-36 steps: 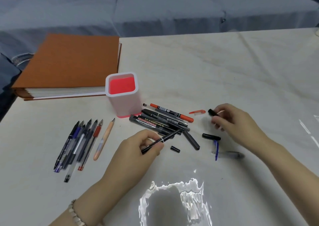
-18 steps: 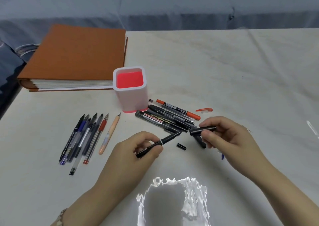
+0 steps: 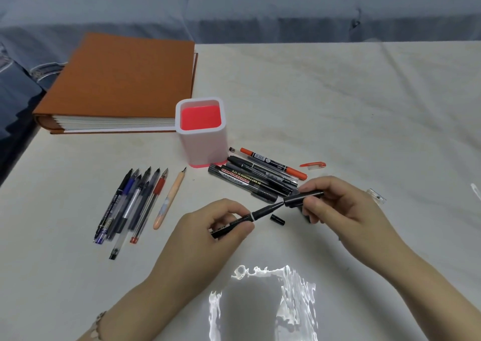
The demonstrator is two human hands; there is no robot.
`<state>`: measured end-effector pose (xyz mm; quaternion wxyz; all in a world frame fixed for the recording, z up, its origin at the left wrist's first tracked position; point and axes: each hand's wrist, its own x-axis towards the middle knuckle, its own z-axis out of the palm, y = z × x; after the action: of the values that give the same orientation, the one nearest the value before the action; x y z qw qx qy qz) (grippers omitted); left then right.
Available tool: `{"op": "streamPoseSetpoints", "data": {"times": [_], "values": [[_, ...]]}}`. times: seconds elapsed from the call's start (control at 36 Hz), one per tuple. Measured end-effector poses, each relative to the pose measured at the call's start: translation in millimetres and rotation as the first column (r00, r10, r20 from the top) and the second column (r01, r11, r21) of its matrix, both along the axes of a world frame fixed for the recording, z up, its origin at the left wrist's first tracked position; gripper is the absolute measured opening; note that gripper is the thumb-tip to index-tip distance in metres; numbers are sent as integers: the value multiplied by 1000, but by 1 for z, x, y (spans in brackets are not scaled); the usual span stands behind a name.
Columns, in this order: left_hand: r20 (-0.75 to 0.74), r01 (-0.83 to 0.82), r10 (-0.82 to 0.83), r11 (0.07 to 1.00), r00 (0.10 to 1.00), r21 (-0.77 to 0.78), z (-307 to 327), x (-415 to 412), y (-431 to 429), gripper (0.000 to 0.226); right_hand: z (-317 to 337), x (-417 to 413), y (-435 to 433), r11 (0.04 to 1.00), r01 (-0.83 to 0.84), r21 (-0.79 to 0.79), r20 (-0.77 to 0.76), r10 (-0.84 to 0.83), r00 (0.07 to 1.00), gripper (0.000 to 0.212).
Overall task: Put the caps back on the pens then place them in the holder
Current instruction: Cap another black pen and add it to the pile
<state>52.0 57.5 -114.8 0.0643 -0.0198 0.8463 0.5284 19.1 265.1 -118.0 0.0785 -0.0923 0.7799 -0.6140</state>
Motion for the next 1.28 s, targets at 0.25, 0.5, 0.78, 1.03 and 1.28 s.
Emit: {"op": "streamPoseSetpoints", "data": {"times": [0.25, 0.5, 0.78, 1.03, 1.28], "values": [[-76, 81, -83, 996, 994, -33, 4, 1, 2, 15, 5, 3, -10, 992, -117, 55, 13, 117, 993, 20], [-89, 86, -88, 996, 992, -26, 8, -1, 2, 29, 4, 6, -16, 986, -149, 74, -162, 159, 974, 20], [231, 148, -197, 966, 953, 213, 22, -23, -4, 19, 9, -3, -13, 942, -172, 289, -309, 262, 914, 20], [-123, 271, -408, 773, 905, -573, 9, -26, -5, 29, -19, 1, -33, 857, -232, 461, -161, 338, 927, 21], [-143, -148, 60, 640, 988, -754, -30, -34, -66, 20, -30, 4, -3, 812, 34, 583, -85, 19, 996, 16]]}}
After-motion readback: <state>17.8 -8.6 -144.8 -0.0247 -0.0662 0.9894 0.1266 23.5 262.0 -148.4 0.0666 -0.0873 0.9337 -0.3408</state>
